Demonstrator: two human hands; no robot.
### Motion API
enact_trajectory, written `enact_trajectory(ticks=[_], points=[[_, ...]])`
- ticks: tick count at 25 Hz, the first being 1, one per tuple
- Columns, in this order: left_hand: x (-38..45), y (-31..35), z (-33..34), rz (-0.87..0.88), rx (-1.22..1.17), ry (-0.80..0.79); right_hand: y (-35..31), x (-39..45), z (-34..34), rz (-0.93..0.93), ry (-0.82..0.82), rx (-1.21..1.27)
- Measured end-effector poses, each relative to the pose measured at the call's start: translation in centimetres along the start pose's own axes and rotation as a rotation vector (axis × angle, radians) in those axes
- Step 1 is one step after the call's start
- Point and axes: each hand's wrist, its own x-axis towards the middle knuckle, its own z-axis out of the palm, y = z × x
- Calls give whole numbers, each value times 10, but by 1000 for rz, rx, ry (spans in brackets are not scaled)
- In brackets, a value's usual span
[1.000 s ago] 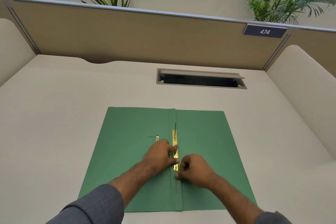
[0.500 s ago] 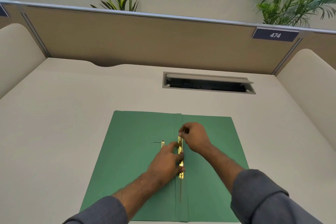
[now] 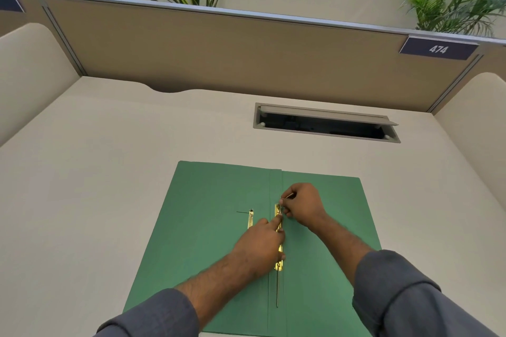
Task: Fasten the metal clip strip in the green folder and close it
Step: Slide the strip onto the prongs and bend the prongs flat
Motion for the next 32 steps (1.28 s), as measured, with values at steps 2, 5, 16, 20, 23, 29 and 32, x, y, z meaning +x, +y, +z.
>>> enact_trajectory(ticks=[2, 5, 16, 20, 23, 29, 32], points=[[1, 0, -3, -12, -21, -7, 1, 2, 3, -11, -2, -9], [1, -1, -5, -36, -45, -8, 1, 3, 5, -25, -20, 17], [2, 4, -10, -95, -41, -18, -3, 11, 0, -47, -195, 55], [3, 5, -9, -97, -53, -14, 0, 17, 0, -31, -117, -20], [3, 4, -7, -93, -55, -14, 8, 19, 1, 27, -2, -29], [2, -2, 1, -76, -69, 0, 18, 8, 2, 8, 53, -41], [2, -5, 3, -79, -65, 33, 27, -7, 2, -21, 79, -67]])
